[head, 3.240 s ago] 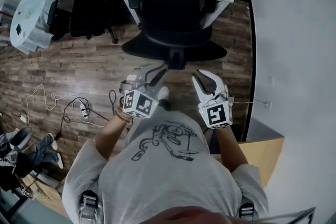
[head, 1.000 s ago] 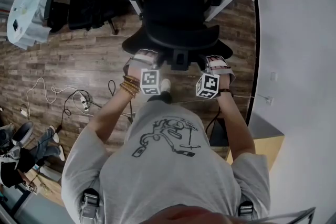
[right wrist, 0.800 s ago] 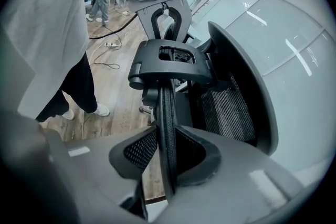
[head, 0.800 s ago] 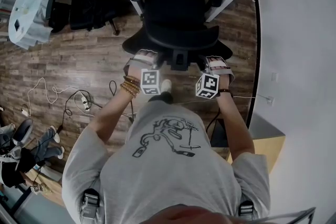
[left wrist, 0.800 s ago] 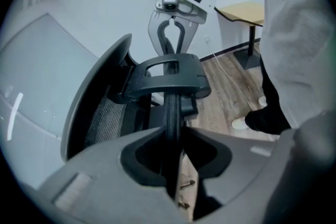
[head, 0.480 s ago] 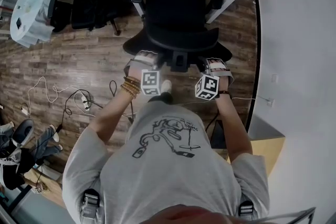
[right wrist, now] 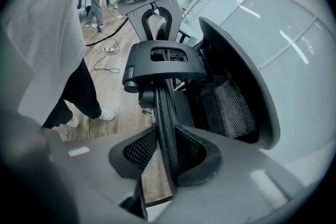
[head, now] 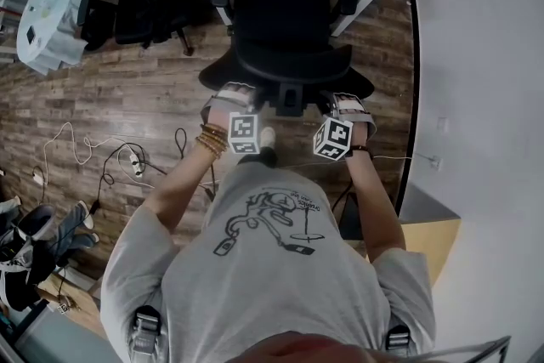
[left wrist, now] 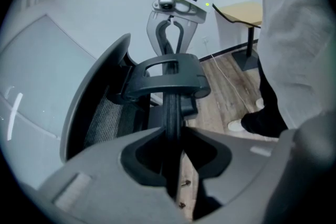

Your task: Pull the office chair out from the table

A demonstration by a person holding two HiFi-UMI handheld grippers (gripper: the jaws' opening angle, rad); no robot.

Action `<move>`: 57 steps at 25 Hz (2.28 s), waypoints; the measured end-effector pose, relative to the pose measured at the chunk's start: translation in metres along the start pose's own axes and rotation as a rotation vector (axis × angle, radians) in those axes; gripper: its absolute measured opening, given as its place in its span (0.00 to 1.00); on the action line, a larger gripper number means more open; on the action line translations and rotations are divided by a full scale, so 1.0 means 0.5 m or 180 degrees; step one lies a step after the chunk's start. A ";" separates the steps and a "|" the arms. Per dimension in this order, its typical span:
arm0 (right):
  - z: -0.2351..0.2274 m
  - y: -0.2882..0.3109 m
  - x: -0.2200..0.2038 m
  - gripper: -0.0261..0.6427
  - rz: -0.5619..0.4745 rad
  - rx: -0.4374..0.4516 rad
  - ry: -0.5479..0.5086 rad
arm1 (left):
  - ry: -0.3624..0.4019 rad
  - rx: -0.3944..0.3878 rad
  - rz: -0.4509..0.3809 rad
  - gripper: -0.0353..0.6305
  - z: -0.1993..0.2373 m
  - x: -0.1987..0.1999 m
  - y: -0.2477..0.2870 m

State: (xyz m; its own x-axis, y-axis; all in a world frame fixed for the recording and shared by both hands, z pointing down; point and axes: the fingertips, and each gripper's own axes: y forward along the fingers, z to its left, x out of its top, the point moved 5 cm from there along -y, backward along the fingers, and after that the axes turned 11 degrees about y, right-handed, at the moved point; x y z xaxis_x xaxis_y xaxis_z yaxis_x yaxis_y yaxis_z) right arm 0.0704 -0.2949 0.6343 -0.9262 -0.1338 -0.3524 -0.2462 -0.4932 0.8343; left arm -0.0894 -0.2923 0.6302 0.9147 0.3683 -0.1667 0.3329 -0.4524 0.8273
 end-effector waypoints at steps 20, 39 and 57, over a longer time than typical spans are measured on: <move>0.168 -0.110 -0.059 0.21 -0.0046 -0.0058 -0.0065 | -0.0068 -0.0054 0.0103 0.20 -0.149 0.104 -0.075; 0.350 -0.237 -0.142 0.20 -0.0012 -0.0082 -0.0093 | -0.0097 -0.0065 0.0055 0.19 -0.321 0.240 -0.161; 0.581 -0.365 -0.245 0.21 -0.0121 -0.0145 -0.0131 | -0.0132 0.0009 0.0132 0.20 -0.548 0.393 -0.243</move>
State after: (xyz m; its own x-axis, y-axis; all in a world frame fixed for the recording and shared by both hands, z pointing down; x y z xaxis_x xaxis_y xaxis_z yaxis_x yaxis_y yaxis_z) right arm 0.1457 0.0614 0.6486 -0.9277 -0.0792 -0.3649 -0.2690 -0.5360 0.8002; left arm -0.0131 0.0575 0.6437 0.9364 0.3152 -0.1544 0.2952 -0.4689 0.8325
